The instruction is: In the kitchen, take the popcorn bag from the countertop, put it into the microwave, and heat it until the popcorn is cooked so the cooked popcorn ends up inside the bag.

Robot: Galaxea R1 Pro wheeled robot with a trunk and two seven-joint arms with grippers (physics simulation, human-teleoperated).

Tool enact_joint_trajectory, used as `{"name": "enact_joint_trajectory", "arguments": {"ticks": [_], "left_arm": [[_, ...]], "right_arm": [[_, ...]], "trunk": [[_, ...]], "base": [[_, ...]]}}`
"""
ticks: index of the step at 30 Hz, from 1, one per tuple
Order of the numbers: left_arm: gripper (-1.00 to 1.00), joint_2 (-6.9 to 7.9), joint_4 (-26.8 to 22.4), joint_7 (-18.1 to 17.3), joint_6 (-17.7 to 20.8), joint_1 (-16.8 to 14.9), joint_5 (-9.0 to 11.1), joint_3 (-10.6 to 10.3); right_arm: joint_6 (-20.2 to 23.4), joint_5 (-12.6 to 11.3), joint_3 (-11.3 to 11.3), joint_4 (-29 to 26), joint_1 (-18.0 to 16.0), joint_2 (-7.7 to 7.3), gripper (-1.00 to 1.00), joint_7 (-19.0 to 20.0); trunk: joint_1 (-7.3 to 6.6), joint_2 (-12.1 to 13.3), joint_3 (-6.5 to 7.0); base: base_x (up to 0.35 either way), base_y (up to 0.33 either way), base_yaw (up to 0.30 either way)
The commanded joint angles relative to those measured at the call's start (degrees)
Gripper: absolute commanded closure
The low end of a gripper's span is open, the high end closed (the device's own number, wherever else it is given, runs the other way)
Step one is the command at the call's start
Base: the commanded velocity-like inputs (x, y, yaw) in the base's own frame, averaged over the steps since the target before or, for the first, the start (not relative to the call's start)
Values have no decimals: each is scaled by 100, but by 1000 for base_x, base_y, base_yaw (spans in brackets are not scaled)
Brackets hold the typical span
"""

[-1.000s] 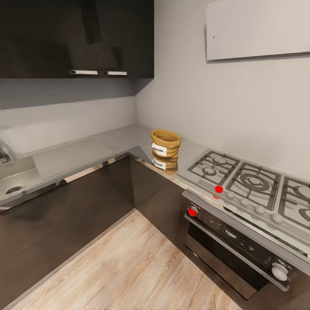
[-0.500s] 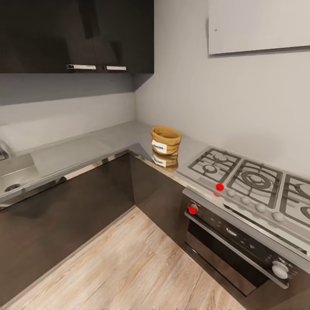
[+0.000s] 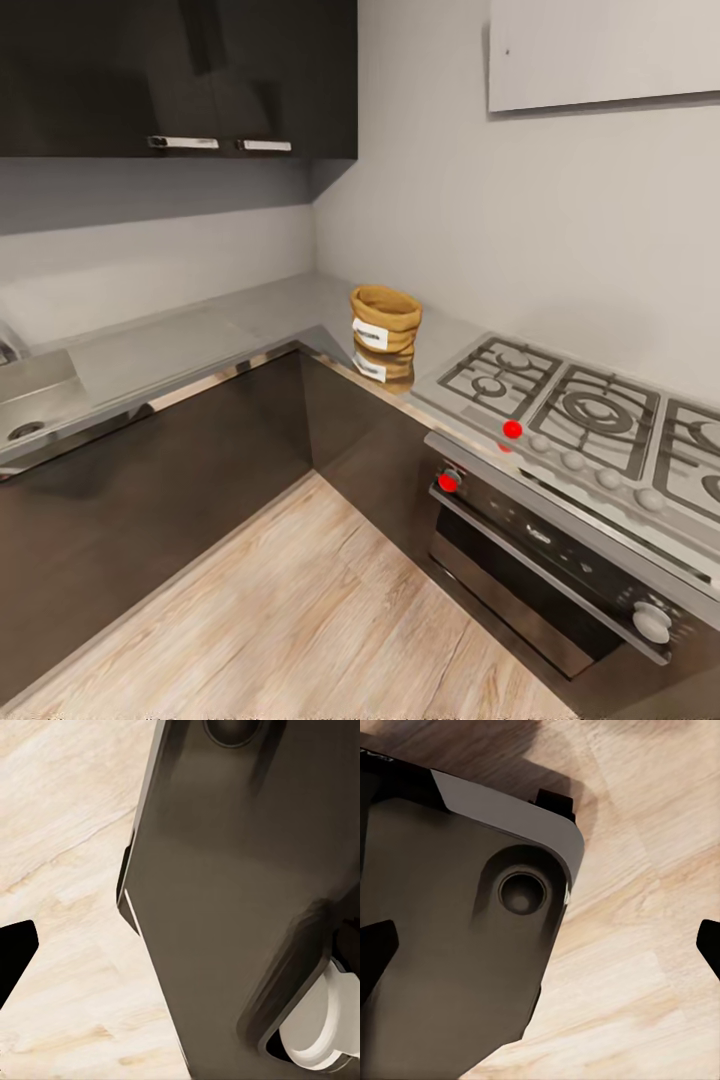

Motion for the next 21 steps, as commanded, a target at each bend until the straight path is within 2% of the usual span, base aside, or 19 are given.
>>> {"name": "enact_joint_trajectory", "arguments": {"ticks": [1,16,21], "left_arm": [[-100,0,1,4,-14,-2,20,-1],[-100,-53,1,-27,-12,-2,72,49],[-100,-135,9,-48,-5,-2,73,68]], "right_arm": [[11,46,-48,6,-5,-2,-100,13],[12,44,-48,6,-5,-18,-100,13],[11,49,-48,6,-5,-20,-100,13]], "trunk": [[0,-3,-14],[0,-3,-140],[0,-3,-143]], "base": [[0,0,0],[0,0,0],[0,0,0]]}}
